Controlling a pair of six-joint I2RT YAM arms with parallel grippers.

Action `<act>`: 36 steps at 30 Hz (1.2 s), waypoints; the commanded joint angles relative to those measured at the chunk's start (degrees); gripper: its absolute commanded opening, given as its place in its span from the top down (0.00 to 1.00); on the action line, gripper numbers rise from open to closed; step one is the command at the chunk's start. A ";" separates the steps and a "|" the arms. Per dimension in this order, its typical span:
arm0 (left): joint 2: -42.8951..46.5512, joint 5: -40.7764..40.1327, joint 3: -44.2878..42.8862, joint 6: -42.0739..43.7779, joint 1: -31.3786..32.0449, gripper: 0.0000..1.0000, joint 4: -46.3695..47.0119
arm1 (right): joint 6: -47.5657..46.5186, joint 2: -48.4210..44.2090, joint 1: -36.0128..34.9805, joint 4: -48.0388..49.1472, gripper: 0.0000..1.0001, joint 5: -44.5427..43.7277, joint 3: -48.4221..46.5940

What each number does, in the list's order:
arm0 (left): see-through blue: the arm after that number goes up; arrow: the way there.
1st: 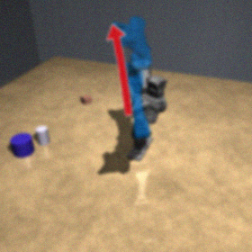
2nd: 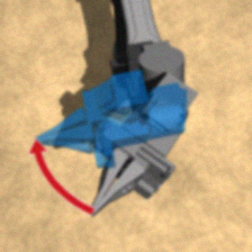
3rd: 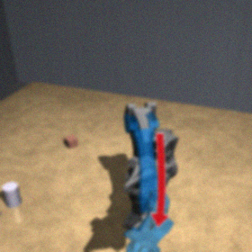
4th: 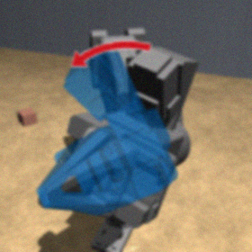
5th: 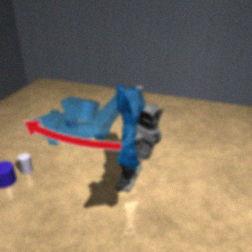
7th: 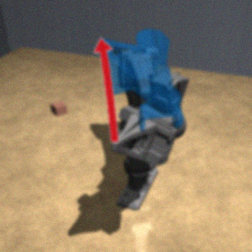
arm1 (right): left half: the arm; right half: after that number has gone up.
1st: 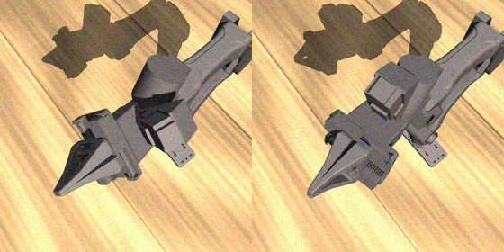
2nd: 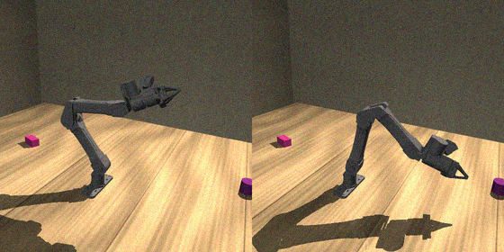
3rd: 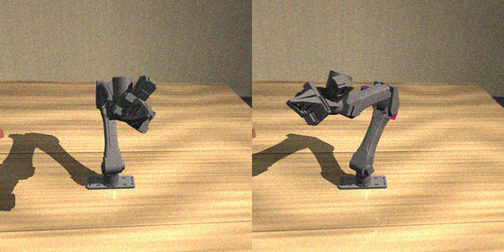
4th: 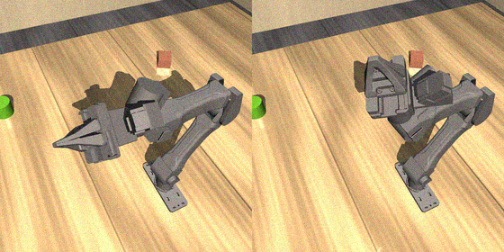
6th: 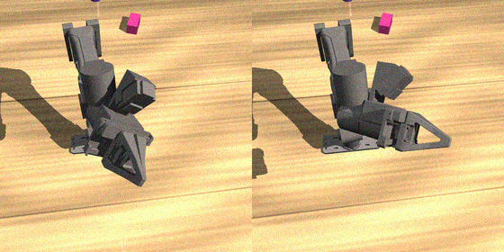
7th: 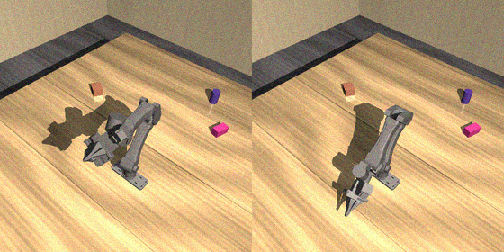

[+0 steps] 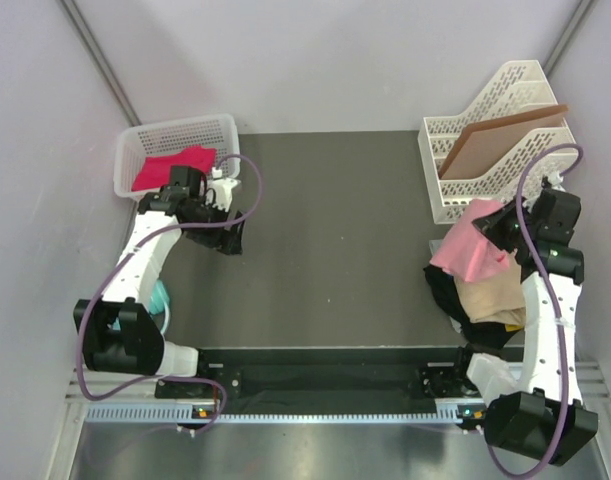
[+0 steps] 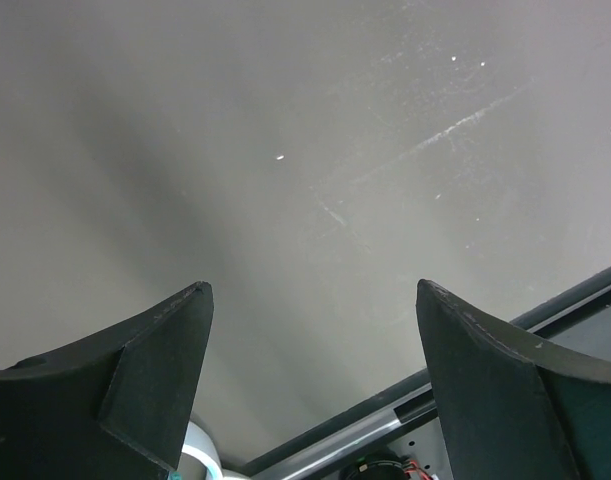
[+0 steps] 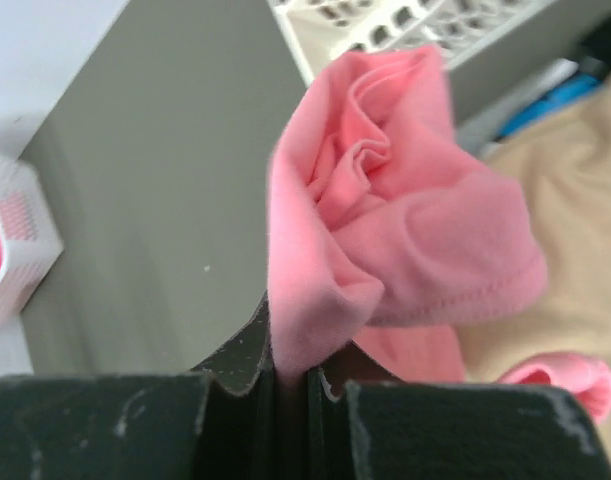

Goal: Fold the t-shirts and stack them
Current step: Put the neatly folded tshirt into the corner of the board with the right arm

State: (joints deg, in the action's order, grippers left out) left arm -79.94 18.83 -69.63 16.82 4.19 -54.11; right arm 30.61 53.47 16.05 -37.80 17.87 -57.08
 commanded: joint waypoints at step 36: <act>3.12 0.15 0.10 1.38 -0.49 0.13 -2.67 | 6.74 6.20 12.42 -7.28 0.15 -37.02 0.13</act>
State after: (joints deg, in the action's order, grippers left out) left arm -78.91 17.30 -69.43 18.22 4.03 -55.40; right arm 36.40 59.27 27.38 -43.55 -16.93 -51.81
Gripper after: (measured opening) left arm 0.870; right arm 0.790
